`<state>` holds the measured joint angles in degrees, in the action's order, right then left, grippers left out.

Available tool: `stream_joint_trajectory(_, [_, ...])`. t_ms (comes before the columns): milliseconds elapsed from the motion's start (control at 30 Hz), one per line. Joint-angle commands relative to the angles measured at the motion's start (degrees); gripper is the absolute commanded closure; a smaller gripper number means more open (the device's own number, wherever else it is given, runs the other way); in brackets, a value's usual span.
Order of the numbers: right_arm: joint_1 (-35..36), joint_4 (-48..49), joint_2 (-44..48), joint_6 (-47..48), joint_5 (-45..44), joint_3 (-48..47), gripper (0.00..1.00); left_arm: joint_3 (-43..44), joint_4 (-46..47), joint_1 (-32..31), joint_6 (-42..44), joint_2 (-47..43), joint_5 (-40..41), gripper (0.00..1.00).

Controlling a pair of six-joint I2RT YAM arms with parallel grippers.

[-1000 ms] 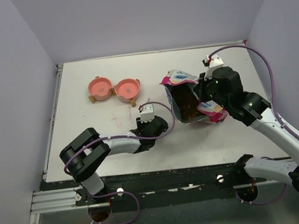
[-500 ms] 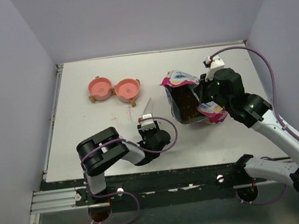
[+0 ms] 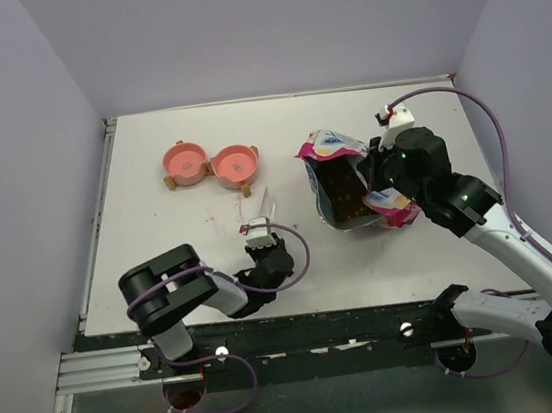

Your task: Serve the pet food

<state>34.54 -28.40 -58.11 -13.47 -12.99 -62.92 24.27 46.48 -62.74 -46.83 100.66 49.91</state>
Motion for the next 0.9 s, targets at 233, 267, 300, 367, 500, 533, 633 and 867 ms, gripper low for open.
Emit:
stream_joint_trajectory(233, [0.17, -0.16, -5.08, 1.34, -2.92, -2.12, 0.99, -2.84, -46.17, 4.9, -5.56, -44.1, -42.24, 1.0])
stream_joint_trajectory(267, [0.08, -0.16, -6.13, 1.43, -2.22, -2.47, 0.99, -1.52, -49.96, 5.34, -4.6, -48.32, -44.44, 1.0])
stream_joint_trajectory(300, [0.08, -0.16, -6.84, 1.61, -1.25, -2.82, 0.99, 0.23, -54.95, 5.96, -4.41, -52.63, -45.85, 1.0])
stream_joint_trajectory(367, [0.08, 0.71, -8.07, 1.79, -0.63, -3.35, 0.99, 5.67, -67.61, 8.76, -5.82, -59.23, -48.66, 1.0])
stream_joint_trajectory(500, [0.08, 1.16, -12.89, 1.43, -0.02, -7.82, 0.99, 19.2, -85.81, 18.85, -4.94, -64.98, -59.64, 1.0])
stream_joint_trajectory(533, [0.08, 0.72, -14.04, 1.52, -0.27, -9.23, 0.99, 24.45, -90.38, 21.93, -4.42, -64.2, -62.89, 1.0])
stream_joint_trajectory(633, [0.17, 0.28, -15.63, 0.12, -0.63, -10.47, 0.99, 36.42, -98.05, 28.62, -1.78, -58.15, -78.06, 1.0])
stream_joint_trajectory(867, [2.28, -5.95, -17.03, -1.46, 3.07, -20.65, 0.99, 56.05, -100.37, 29.6, -1.42, -45.39, -93.76, 1.0])
